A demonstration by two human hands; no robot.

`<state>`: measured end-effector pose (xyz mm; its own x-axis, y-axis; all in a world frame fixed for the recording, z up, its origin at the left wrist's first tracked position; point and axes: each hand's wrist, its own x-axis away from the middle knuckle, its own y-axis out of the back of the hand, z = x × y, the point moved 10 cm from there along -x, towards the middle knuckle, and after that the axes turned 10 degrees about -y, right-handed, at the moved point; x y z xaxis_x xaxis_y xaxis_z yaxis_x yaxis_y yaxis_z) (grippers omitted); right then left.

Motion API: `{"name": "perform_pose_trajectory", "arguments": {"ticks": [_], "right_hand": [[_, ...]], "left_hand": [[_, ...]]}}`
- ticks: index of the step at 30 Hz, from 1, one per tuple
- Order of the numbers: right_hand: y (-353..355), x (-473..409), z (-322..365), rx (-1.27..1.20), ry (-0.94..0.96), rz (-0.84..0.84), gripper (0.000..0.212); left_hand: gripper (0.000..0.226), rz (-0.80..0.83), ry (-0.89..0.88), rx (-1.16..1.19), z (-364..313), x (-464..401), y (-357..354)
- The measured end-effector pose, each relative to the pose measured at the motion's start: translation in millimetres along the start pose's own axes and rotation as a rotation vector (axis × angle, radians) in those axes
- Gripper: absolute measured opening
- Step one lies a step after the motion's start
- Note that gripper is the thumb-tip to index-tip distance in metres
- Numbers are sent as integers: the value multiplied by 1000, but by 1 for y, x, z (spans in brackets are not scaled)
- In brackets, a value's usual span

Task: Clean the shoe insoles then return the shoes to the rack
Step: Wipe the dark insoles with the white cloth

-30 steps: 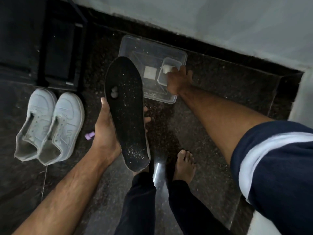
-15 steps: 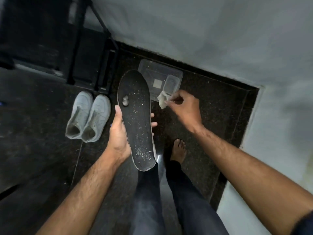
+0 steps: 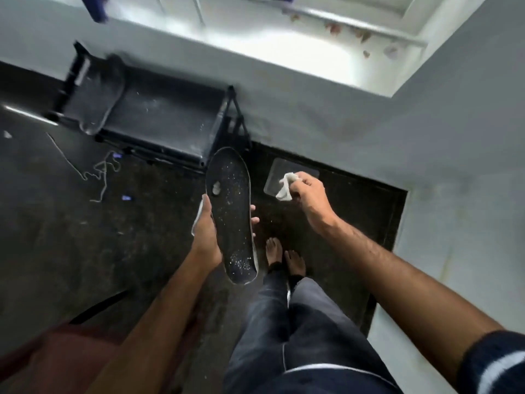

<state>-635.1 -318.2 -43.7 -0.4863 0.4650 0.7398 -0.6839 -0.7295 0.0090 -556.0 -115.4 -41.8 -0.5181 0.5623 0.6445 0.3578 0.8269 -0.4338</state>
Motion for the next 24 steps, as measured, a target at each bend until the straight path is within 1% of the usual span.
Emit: {"name": "perform_pose_trajectory", "arguments": {"ticks": [3, 6, 7, 9, 11, 14, 19, 24], "right_hand": [[-10, 36, 26, -10, 36, 73, 7], [-18, 60, 41, -66, 51, 134, 7], [-20, 65, 42, -113, 32, 145, 9], [-21, 76, 44, -190, -10, 162, 14], [-25, 88, 48, -210, -43, 205, 19], [-28, 105, 54, -263, -67, 267, 15], [-35, 116, 70, -413, -51, 237, 8], [-62, 99, 81, -425, -16, 174, 10]], "left_hand": [[94, 80, 5, 46, -21, 18, -12], [109, 130, 27, 26, -38, 33, -31], [108, 119, 25, 14, -43, 40, -38], [99, 80, -5, -15, -53, 54, -51], [92, 74, -23, -22, -59, 64, -63], [89, 95, -46, 12, -74, 76, -75], [85, 179, -88, 7, -109, 76, -77], [84, 219, -103, -73, -141, 56, -46]]}}
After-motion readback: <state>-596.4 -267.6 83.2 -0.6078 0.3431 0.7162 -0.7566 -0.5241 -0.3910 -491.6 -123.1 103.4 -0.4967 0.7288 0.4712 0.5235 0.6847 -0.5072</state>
